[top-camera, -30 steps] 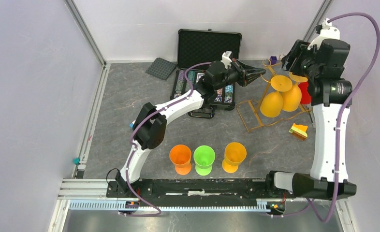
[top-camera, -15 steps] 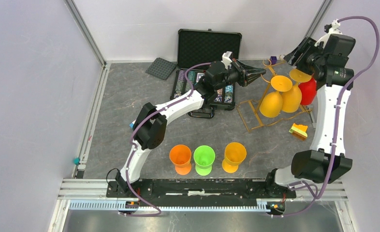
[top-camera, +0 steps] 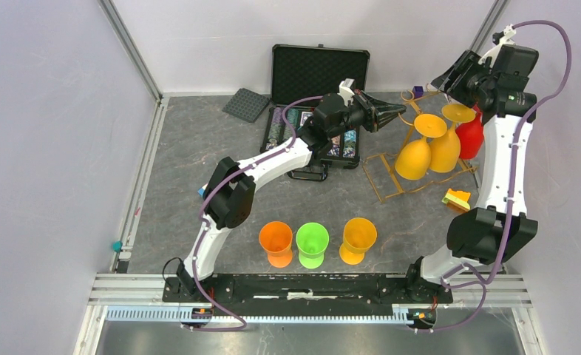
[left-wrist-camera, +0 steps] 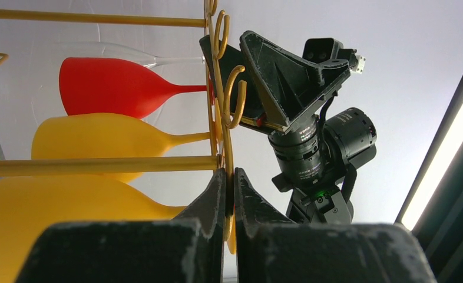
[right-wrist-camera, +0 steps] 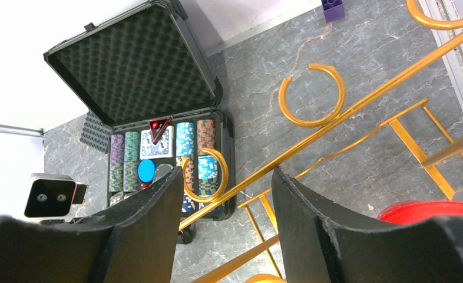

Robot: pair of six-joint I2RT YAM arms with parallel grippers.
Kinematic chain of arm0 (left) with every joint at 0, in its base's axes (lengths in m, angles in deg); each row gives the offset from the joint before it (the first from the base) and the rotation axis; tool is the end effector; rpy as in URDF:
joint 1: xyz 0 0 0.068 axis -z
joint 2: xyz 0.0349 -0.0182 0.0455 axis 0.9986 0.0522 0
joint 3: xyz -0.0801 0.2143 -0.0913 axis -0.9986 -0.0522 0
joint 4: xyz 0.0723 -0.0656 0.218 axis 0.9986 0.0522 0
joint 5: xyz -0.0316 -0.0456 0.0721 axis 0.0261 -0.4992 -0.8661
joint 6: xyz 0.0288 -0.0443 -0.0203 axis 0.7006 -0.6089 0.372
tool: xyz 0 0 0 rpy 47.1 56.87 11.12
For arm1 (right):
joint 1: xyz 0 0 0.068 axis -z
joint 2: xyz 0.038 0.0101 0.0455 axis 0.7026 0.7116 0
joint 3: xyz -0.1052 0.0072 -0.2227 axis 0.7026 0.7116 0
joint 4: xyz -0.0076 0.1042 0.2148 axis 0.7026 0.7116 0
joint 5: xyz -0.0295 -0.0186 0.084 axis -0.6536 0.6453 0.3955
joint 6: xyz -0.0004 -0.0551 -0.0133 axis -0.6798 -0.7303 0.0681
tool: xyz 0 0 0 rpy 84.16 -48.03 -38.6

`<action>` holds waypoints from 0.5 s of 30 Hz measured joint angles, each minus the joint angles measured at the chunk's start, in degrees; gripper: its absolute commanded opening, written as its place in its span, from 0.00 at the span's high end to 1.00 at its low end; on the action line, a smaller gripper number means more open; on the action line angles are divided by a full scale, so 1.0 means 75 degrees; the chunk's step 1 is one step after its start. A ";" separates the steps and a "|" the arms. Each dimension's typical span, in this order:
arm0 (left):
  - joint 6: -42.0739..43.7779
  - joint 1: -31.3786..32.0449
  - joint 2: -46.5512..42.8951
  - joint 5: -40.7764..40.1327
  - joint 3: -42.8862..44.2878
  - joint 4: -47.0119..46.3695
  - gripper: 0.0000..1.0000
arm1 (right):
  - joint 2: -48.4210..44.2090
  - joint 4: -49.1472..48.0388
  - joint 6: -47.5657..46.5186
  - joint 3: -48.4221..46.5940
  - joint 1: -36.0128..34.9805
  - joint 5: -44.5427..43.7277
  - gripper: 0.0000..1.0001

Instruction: Place the wine glass upside down on the wine glass rack

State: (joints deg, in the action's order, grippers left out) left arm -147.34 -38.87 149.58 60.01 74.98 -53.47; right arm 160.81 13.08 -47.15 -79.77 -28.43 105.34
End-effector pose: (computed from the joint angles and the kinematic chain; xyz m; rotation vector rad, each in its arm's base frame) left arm 0.3250 -0.3813 0.3111 -0.5231 1.8558 -2.2135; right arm 0.3119 -0.0768 0.4099 0.5059 1.9840 0.4389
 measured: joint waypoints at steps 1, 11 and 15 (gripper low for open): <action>0.0000 0.0000 0.0000 0.0000 0.0000 0.0003 0.98 | 0.0012 0.0000 -0.0003 -0.0003 0.0006 -0.0003 0.39; 0.0006 0.0020 0.0000 0.0006 0.0000 0.0009 0.98 | 0.0154 -0.0041 0.0012 -0.0035 0.0006 0.0152 0.40; 0.0085 0.0041 -0.0023 0.0038 0.0000 0.0079 0.98 | 0.0361 -0.0052 0.0047 -0.0169 -0.0029 0.0277 0.41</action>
State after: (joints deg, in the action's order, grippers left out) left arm -146.70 -38.56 149.40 60.30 74.98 -52.88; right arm 163.52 12.69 -46.80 -81.04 -28.64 107.42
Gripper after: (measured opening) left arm 0.076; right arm 0.593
